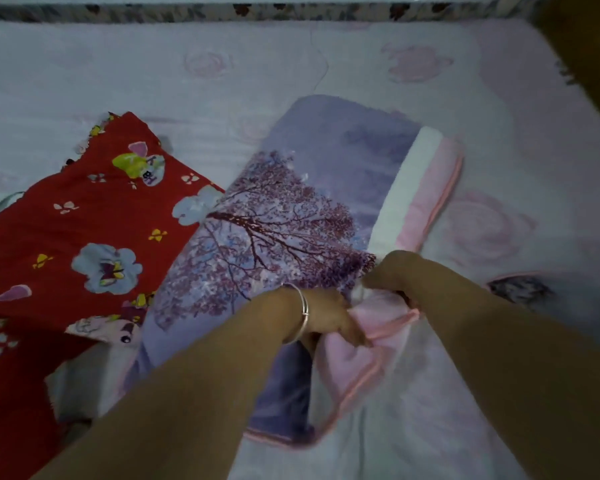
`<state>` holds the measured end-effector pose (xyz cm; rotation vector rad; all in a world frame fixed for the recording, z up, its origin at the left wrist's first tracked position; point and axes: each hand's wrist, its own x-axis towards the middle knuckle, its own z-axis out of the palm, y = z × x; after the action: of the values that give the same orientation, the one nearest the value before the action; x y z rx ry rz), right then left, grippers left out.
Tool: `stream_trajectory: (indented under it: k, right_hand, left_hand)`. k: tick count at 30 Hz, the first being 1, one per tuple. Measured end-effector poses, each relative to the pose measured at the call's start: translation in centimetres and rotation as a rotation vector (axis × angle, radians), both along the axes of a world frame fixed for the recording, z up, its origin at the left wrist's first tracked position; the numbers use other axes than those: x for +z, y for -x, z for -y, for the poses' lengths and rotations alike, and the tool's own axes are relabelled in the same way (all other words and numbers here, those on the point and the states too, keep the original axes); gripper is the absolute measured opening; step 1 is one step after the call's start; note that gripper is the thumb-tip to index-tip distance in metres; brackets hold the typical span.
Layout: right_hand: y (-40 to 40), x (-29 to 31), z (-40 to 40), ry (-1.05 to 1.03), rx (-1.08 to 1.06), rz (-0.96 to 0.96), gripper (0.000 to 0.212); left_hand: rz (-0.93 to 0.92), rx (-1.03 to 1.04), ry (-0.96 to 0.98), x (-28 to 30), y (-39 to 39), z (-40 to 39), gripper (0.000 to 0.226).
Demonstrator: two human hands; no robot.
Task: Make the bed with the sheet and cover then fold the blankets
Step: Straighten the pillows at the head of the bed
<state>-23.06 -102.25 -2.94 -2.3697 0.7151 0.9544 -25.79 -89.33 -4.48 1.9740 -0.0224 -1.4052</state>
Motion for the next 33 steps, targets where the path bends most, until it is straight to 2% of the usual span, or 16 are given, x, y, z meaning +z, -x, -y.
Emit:
stream_trajectory:
  k: [1,3,5,6,8,9,11,12,14,16,18,19,21,23,27,33]
  right_hand:
    - [0.4,0.1,1.0,0.007,-0.044,0.031,0.046]
    - [1.1,-0.6,3.0,0.072,0.044,-0.009,0.044]
    - [2.3,-2.2,3.5,0.084,0.148,-0.024,0.046]
    - [2.8,-3.2,3.4,0.067,0.125,-0.045,0.050]
    - [3.0,-4.8,3.3,0.016,0.019,-0.012,0.054]
    - [2.9,-5.7,3.2,-0.028,-0.042,0.005,0.056]
    - [2.8,-7.5,3.0,-0.037,-0.093,0.071,0.070]
    - [2.7,-8.5,2.9,-0.033,-0.130,0.101,0.084]
    - [3.0,-10.2,2.6,0.017,-0.230,0.178,0.122]
    - [3.9,-10.0,2.1,0.049,-0.340,0.195,0.132]
    - [4.5,-9.3,1.9,0.064,-0.409,0.190,0.121]
    - [4.6,-9.3,2.0,0.061,-0.398,0.199,0.116]
    - [4.5,-9.3,2.2,0.022,-0.370,0.261,0.099]
    - [4.2,-8.5,2.0,0.022,-0.333,0.344,0.074]
    - [3.3,-4.8,2.0,0.101,-0.242,0.494,0.038]
    - [1.3,1.7,6.6,0.158,-0.176,0.735,0.034]
  left_hand:
    - [-0.040,-0.004,0.042,-0.2,1.2,2.0,0.036]
    - [-0.114,-0.077,0.053,-1.3,2.7,4.9,0.036]
    - [-0.140,0.000,0.089,-2.3,2.6,5.8,0.016]
    - [-0.028,0.068,0.107,-2.6,2.0,5.9,0.015]
    - [0.429,0.085,-0.029,-2.9,-0.3,4.7,0.014]
    - [0.657,0.118,-0.136,-2.9,-1.5,3.4,0.020]
    - [0.914,0.213,-0.381,-2.9,-3.2,0.5,0.045]
    - [0.943,0.257,-0.510,-3.3,-3.7,-1.1,0.059]
    - [0.840,0.348,-0.695,-4.1,-3.8,-4.6,0.085]
    - [0.667,0.476,-0.717,-5.2,-3.6,-7.7,0.107]
    - [0.522,0.672,-0.595,-6.1,-3.7,-9.8,0.116]
    - [0.498,0.709,-0.554,-6.1,-3.7,-10.4,0.107]
    - [0.556,0.611,-0.574,-5.4,-3.8,-10.6,0.068]
    - [0.647,0.509,-0.602,-4.2,-4.0,-10.2,0.061]
    - [0.880,0.514,-0.534,-2.4,-4.1,-8.3,0.057]
    - [1.068,0.609,-0.421,1.3,-4.3,-2.7,0.043]
